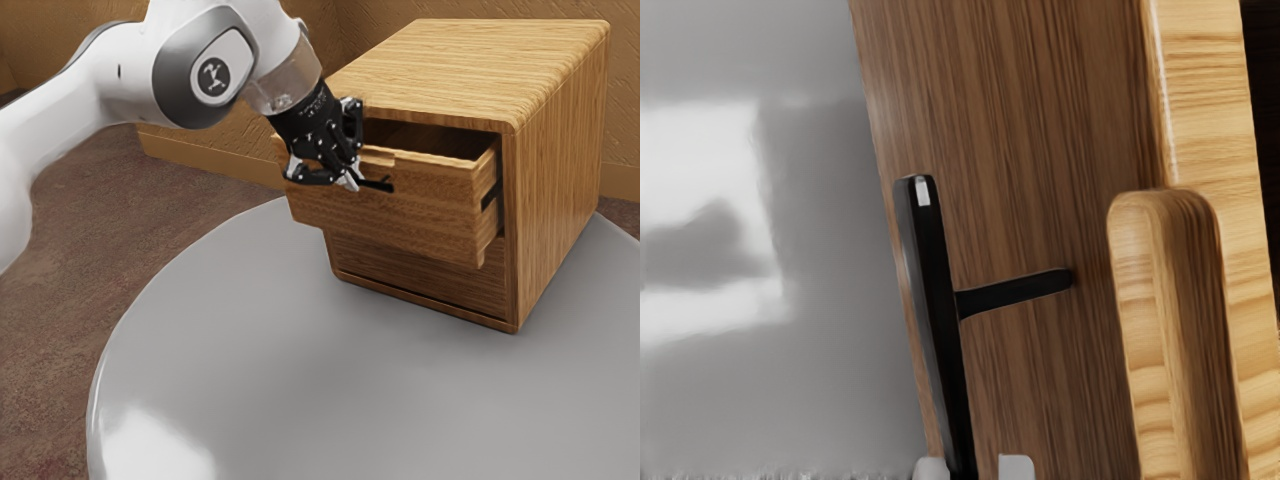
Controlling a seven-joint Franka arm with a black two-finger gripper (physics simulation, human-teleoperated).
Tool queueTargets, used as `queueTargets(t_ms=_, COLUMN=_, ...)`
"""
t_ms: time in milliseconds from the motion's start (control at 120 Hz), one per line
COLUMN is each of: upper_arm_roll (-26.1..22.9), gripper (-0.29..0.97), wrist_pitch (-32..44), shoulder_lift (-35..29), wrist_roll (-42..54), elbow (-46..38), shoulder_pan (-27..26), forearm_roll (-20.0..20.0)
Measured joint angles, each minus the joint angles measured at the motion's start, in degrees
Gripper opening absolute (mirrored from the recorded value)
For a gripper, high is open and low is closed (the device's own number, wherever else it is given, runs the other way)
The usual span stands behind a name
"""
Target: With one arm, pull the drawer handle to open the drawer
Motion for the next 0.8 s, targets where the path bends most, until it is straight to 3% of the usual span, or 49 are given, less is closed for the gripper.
queueTargets(t_ms=800, upper_arm_roll=-1.0, gripper=-0.11, wrist_pitch=4.0, shoulder_lift=-11.6, wrist_roll=-0.3, elbow=-14.8, shoulder_pan=-0.2, forearm_roll=0.3)
